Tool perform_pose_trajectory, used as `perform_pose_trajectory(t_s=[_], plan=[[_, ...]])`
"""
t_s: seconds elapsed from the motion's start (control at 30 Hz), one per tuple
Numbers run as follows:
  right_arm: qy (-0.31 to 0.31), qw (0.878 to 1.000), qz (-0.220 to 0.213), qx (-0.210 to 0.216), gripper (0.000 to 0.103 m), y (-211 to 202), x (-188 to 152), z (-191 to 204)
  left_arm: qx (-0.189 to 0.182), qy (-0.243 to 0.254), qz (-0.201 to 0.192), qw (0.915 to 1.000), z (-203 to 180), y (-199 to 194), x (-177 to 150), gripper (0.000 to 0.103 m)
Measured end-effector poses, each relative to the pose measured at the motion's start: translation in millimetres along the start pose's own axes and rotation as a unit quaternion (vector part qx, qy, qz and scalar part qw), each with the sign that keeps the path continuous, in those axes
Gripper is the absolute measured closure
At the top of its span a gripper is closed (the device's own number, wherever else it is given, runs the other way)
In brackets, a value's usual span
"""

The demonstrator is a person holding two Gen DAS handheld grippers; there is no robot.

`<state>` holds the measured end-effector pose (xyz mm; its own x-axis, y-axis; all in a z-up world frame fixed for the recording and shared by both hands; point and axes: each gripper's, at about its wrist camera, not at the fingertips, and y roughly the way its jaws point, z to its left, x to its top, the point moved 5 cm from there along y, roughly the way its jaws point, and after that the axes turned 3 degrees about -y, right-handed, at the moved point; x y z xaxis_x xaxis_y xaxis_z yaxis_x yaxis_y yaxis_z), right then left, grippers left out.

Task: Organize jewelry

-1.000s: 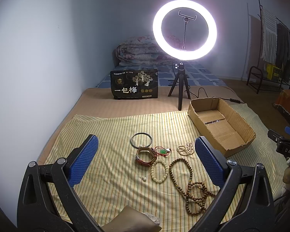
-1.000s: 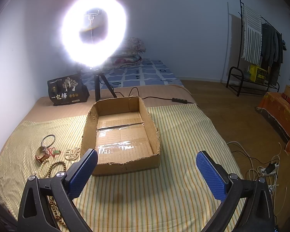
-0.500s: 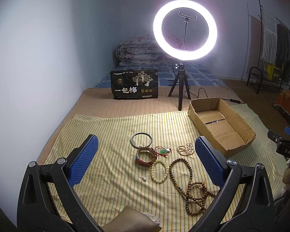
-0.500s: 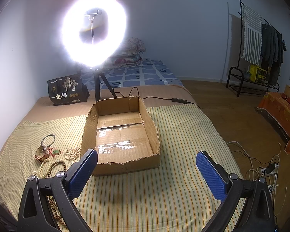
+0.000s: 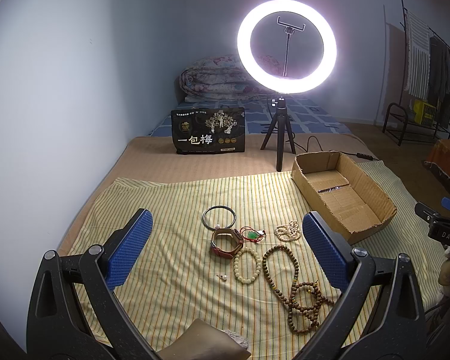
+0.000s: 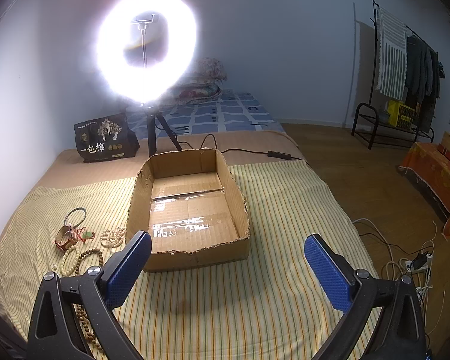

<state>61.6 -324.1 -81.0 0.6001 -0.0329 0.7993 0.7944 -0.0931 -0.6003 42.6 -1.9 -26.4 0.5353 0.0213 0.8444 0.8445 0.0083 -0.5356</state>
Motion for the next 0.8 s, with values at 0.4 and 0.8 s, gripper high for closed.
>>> perform_pose_trajectory(t_s=[0.4,0.8], plan=[[-0.001,1.000,0.003,0.002,0.000,-0.3,-3.7,3.2,0.000,0.000,0.000,1.0000,0.1,-0.1,-0.1,0.001],[0.000,1.000,0.005,0.003,0.000,0.2,-4.5,3.3,0.000,0.001,0.000,1.0000,0.1,-0.1,-0.3,0.001]])
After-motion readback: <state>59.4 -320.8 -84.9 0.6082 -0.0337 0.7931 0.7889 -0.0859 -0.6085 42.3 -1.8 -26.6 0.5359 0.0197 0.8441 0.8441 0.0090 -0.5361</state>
